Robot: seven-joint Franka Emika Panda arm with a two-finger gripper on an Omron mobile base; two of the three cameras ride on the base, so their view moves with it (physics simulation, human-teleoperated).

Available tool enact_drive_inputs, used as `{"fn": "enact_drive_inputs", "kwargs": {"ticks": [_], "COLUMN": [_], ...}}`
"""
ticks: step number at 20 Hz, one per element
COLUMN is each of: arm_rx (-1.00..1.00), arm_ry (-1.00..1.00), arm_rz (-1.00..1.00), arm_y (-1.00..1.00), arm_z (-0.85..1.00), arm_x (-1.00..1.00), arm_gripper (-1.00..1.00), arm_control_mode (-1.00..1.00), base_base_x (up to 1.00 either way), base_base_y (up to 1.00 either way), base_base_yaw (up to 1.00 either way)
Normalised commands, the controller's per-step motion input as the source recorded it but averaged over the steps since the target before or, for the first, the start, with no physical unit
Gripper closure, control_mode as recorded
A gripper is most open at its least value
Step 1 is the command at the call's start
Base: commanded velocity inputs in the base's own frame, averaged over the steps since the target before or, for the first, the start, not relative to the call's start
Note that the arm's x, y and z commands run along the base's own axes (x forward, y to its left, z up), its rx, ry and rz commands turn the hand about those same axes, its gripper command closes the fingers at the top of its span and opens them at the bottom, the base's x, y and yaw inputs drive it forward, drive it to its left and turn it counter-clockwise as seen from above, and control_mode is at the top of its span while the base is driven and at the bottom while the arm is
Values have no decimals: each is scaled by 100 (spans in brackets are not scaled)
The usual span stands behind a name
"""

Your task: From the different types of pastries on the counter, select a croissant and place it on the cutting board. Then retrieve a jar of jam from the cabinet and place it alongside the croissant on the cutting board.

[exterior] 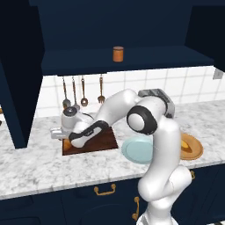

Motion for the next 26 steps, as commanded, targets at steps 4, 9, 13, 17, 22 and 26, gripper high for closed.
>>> {"fn": "enact_drive_inputs", "kwargs": {"ticks": [4,9,13,17,22,26], "arm_rx": [3,15,5,-3,-10,-8], "arm_ry": [0,0,0,-3,-14,-21], "arm_rz": [0,-1,-6,0,6,18], "arm_y": [0,9,-18,-48,-94,-100], "arm_z": [4,78,100,96,95,89], "arm_x": [42,0,-46,-84,-99,-99], "arm_gripper": [-100,-100,-100,-100,-100,-100], "arm_control_mode": [-100,-100,-100,-100,-100,-100], "base_base_x": [0,0,0,0,0,0], "base_base_y": [0,0,0,0,0,0], "base_base_yaw": [0,0,0,0,0,0]}}
